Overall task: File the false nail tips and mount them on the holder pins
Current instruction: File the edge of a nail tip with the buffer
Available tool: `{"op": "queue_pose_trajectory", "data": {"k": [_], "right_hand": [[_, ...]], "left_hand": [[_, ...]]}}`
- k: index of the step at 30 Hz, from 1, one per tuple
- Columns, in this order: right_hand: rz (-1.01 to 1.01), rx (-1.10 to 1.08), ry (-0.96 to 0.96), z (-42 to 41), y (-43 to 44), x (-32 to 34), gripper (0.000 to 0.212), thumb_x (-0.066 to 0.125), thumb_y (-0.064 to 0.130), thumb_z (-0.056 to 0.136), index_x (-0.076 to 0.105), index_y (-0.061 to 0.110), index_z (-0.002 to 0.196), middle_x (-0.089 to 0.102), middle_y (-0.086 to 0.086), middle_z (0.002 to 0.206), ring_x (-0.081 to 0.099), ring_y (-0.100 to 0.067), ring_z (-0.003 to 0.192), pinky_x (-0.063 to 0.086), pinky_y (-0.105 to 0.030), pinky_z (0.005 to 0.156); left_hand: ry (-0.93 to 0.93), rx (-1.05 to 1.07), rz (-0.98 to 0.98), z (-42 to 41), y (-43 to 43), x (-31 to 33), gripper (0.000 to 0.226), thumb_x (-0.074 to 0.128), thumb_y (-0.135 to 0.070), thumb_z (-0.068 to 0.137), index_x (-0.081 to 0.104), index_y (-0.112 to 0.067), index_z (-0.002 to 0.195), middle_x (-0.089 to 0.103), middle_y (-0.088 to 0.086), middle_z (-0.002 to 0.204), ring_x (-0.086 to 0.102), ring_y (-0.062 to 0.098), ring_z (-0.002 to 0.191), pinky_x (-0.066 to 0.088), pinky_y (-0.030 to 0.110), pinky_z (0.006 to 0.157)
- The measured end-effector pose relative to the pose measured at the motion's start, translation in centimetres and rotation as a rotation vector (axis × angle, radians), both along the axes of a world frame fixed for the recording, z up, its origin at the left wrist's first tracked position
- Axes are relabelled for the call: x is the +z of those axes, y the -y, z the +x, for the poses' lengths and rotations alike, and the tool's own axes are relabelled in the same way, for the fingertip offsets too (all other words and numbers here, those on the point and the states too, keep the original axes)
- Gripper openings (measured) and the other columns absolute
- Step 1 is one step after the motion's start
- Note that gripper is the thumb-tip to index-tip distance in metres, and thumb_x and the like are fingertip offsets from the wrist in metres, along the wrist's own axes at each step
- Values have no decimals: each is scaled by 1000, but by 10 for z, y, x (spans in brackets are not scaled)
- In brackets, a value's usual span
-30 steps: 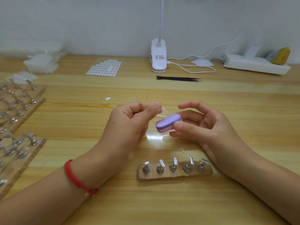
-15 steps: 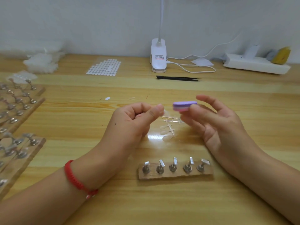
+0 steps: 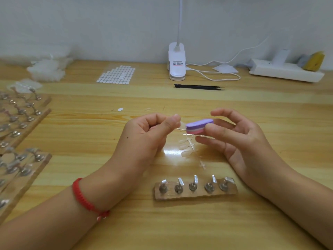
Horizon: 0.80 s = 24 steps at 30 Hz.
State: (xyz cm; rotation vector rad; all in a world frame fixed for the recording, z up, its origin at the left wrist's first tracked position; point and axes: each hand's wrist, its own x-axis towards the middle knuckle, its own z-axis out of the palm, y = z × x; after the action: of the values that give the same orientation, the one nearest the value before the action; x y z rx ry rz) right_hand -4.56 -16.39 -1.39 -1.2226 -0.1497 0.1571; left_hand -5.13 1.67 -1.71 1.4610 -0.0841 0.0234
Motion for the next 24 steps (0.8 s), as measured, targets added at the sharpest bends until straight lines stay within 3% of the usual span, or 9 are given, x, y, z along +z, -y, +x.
{"op": "queue_pose_trajectory", "data": {"k": [7, 12, 17, 22, 24], "right_hand": [[-156, 105, 98, -5, -4, -2, 34, 74, 6, 67, 58, 12, 96, 73, -11, 84, 71, -26, 76, 59, -34, 75], [79, -8, -43, 4, 4, 1, 32, 69, 5, 66, 57, 11, 95, 71, -13, 79, 71, -23, 75, 57, -27, 68], [-136, 123, 64, -3, -3, -2, 35, 72, 7, 67, 58, 12, 98, 72, -14, 85, 70, -29, 77, 58, -34, 74], [60, 18, -49, 4, 4, 2, 34, 67, 5, 67, 55, 10, 99, 72, -15, 80, 71, -24, 74, 57, -27, 68], [11, 59, -18, 3, 4, 0, 36, 68, 4, 67, 55, 10, 100, 72, -15, 82, 71, -26, 74, 57, -29, 69]], "left_hand": [[44, -23, 79, -3, 4, 1, 23, 67, -42, 68, 69, -19, 63, 23, 4, 53, 21, 9, 45, 26, 14, 41], [19, -23, 52, -4, 3, 4, 20, 67, -41, 67, 69, -23, 62, 22, 2, 53, 19, 11, 46, 24, 14, 42], [26, -16, 60, -4, 3, 4, 22, 66, -43, 66, 69, -21, 63, 24, -2, 50, 20, 11, 45, 21, 18, 43], [22, -34, 79, -4, 3, 4, 21, 66, -43, 66, 68, -23, 61, 24, -1, 51, 19, 12, 47, 22, 16, 44], [10, -16, 52, -3, 2, 3, 21, 67, -44, 65, 68, -23, 61, 25, -2, 48, 18, 13, 47, 23, 16, 43]]}}
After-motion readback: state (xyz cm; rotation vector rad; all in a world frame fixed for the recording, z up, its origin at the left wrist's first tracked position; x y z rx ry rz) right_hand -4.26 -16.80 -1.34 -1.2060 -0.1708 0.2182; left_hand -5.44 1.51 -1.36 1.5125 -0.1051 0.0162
